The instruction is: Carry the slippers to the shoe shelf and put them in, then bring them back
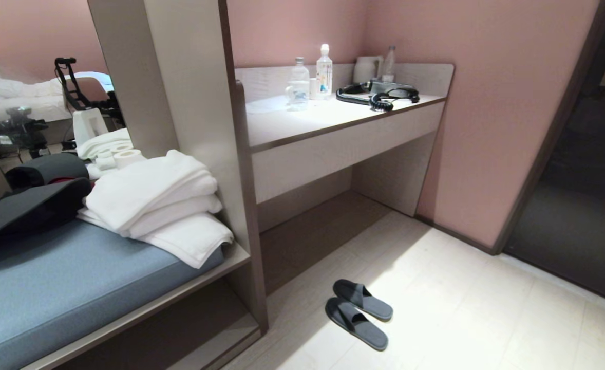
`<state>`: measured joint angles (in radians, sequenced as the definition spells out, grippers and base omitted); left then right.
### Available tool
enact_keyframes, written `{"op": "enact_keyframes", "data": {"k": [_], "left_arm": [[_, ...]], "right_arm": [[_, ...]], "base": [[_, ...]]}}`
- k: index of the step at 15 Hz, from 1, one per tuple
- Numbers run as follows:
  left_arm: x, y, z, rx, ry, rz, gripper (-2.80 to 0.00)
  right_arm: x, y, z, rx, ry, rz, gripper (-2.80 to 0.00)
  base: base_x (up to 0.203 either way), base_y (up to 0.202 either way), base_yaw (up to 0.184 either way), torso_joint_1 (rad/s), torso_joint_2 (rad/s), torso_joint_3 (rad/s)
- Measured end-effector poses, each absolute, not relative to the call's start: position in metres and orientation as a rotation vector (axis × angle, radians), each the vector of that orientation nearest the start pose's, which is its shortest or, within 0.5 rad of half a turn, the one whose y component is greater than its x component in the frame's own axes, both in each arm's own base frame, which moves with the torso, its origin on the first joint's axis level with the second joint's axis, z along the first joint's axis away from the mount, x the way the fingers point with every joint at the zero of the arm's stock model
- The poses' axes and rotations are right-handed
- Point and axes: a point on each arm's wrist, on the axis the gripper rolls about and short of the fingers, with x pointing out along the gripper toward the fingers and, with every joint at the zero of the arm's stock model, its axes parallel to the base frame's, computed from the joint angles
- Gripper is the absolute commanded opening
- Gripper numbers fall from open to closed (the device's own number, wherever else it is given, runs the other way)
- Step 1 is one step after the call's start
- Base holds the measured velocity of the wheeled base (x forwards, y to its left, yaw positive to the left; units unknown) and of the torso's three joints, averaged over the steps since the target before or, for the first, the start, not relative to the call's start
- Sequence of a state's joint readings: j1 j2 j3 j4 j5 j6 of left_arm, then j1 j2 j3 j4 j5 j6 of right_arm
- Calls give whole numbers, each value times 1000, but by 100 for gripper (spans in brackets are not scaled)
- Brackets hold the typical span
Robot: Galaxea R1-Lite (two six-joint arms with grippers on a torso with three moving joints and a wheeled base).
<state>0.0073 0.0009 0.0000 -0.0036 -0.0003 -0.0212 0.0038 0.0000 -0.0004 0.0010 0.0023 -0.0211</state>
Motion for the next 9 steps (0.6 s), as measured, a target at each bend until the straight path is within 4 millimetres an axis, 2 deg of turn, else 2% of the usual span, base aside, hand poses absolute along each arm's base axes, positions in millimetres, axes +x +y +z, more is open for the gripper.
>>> {"op": "enact_keyframes", "data": {"k": [9], "left_arm": [[-23,0,76,-21,-3,8,-280]], "right_arm": [[-23,0,75,-21,1,7,-280]], "base": [[2,-9,177,2,4,5]]}}
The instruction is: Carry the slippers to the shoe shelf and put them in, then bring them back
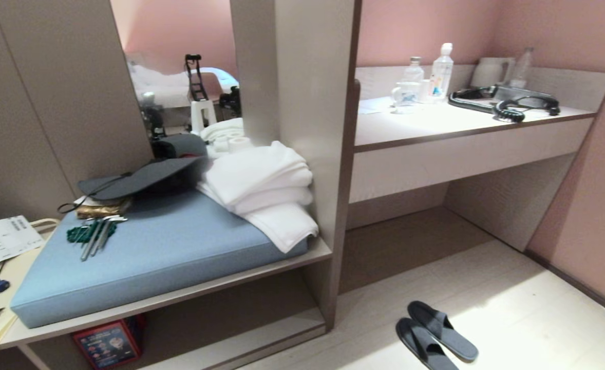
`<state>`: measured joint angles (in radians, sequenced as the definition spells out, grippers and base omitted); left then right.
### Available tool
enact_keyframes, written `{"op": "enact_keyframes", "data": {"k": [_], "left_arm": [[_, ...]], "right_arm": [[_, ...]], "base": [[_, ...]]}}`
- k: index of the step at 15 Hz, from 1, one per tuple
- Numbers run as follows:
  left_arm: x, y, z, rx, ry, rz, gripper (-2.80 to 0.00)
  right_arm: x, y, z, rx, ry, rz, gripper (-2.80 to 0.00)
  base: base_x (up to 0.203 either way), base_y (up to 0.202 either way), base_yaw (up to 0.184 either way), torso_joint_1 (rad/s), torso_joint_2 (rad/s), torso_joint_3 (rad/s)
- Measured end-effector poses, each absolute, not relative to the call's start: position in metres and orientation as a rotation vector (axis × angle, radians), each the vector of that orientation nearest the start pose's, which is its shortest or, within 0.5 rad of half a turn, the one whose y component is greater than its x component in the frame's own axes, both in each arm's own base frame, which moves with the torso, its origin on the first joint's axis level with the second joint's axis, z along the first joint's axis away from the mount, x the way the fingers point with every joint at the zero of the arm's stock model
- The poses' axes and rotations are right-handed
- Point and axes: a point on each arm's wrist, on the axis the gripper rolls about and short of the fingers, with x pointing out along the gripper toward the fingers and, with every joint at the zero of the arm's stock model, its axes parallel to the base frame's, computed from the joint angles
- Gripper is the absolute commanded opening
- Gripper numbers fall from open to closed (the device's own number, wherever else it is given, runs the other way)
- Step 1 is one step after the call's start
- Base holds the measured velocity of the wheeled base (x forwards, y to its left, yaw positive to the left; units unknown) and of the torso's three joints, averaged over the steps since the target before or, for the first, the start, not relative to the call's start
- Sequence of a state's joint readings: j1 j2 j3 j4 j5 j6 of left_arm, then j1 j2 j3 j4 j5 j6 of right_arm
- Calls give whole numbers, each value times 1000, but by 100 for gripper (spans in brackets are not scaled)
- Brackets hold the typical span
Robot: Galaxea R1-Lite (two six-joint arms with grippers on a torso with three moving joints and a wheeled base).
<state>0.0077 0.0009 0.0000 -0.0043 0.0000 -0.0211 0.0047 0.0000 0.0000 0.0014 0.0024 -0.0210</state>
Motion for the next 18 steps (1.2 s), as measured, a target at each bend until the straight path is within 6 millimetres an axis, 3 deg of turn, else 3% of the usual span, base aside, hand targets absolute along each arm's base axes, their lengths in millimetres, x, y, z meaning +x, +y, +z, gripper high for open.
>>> {"op": "enact_keyframes", "data": {"k": [7,18], "left_arm": [[-23,0,76,-22,-3,8,-280],[-23,0,76,-21,-3,8,-280]], "right_arm": [[-23,0,75,-21,2,7,-280],[-23,0,75,-21,2,7,-280]], "base": [[0,-9,165,2,1,5],[0,0,6,0,1,0]]}}
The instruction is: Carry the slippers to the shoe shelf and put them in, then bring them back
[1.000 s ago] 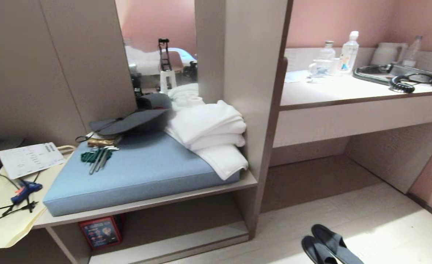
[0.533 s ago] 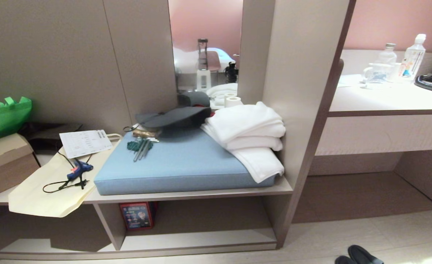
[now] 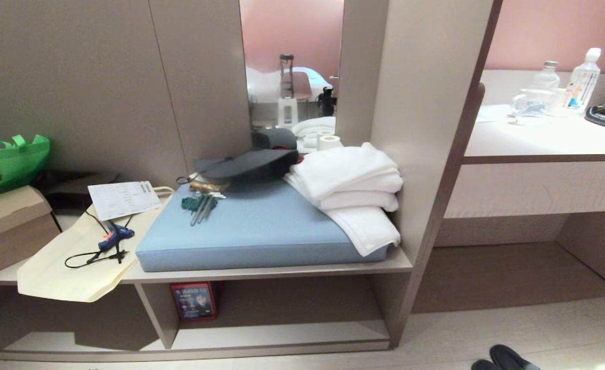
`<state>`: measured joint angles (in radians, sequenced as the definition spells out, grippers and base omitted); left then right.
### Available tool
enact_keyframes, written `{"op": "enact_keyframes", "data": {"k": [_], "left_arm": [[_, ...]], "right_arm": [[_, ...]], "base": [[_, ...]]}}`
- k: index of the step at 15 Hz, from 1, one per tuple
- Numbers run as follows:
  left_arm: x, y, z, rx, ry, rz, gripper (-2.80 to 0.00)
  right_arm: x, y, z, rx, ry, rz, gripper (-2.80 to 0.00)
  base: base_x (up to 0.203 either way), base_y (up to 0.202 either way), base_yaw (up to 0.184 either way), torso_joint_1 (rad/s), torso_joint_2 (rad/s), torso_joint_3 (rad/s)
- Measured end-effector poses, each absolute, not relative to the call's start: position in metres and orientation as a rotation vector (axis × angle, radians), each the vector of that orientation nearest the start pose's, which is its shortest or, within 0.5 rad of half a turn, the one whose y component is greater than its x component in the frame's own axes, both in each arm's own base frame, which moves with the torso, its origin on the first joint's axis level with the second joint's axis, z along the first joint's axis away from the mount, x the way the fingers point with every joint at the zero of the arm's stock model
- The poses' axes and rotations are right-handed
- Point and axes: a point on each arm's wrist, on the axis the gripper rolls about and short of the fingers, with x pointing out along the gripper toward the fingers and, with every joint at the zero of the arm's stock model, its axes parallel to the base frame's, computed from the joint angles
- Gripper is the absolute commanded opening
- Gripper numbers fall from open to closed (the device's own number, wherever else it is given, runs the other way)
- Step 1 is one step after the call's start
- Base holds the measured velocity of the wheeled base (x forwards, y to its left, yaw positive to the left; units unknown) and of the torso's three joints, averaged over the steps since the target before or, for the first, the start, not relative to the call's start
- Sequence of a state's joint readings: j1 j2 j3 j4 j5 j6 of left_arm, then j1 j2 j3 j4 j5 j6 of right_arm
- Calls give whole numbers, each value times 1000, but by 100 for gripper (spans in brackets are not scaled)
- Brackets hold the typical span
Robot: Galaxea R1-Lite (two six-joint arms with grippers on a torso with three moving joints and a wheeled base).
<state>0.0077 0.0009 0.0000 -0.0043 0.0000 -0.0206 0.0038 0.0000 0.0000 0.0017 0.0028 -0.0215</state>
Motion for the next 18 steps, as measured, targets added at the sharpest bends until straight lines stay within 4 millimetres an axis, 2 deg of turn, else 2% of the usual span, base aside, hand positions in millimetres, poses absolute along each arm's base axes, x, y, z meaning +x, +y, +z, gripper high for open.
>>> {"op": "enact_keyframes", "data": {"k": [18], "left_arm": [[-23,0,76,-21,-3,8,-280]], "right_arm": [[-23,0,76,-21,-1,9,-280]], "base": [[-188,0,1,2,2,3]]}}
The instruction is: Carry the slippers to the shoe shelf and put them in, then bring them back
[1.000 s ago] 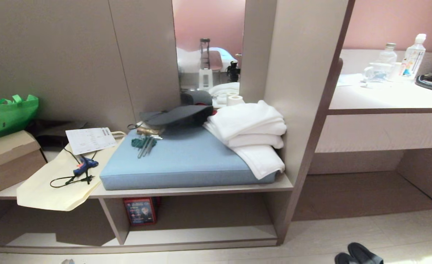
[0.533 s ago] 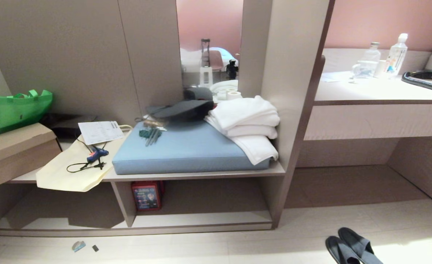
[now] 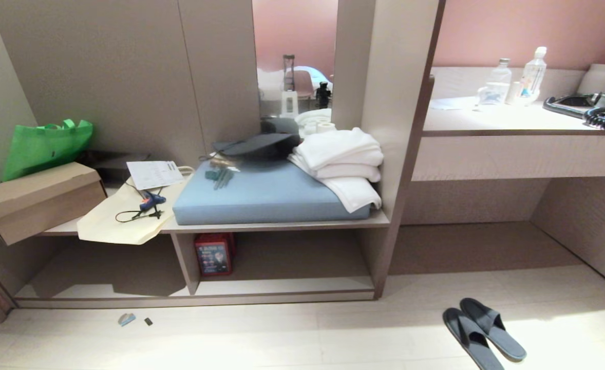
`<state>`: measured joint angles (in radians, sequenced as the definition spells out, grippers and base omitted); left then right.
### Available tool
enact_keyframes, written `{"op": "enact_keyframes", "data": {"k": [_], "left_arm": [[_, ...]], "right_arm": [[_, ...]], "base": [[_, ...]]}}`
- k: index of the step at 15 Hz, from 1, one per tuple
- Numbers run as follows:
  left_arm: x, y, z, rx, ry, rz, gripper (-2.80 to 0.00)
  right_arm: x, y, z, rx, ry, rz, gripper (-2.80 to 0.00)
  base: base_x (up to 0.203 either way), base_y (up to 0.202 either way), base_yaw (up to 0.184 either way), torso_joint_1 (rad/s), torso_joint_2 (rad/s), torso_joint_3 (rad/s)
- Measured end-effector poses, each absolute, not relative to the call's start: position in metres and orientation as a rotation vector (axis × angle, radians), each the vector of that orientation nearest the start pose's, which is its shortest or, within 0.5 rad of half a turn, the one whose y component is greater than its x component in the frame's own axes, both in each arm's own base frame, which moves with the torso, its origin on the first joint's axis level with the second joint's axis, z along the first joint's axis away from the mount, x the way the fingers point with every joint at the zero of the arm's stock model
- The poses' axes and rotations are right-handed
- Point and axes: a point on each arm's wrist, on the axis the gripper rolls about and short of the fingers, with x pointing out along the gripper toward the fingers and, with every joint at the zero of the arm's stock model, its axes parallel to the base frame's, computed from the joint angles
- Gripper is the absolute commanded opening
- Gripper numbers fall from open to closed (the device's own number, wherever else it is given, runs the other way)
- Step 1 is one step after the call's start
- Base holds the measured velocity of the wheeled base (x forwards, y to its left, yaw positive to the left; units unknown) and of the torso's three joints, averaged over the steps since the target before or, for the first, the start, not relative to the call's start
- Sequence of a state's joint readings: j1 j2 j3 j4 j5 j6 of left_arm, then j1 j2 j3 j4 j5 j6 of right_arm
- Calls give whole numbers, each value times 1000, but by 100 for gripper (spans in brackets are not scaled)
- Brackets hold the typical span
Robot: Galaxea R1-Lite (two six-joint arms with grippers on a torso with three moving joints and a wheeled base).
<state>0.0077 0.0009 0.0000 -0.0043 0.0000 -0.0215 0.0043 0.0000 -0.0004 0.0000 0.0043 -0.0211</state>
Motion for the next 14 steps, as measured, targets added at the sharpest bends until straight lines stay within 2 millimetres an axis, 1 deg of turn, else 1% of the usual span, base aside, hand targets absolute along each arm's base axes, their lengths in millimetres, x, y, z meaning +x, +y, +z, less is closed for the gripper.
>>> {"op": "enact_keyframes", "data": {"k": [14], "left_arm": [[-23,0,76,-22,-3,7,-280]], "right_arm": [[-23,0,76,-36,-2,8,-280]], "base": [[-196,0,1,2,2,4]]}}
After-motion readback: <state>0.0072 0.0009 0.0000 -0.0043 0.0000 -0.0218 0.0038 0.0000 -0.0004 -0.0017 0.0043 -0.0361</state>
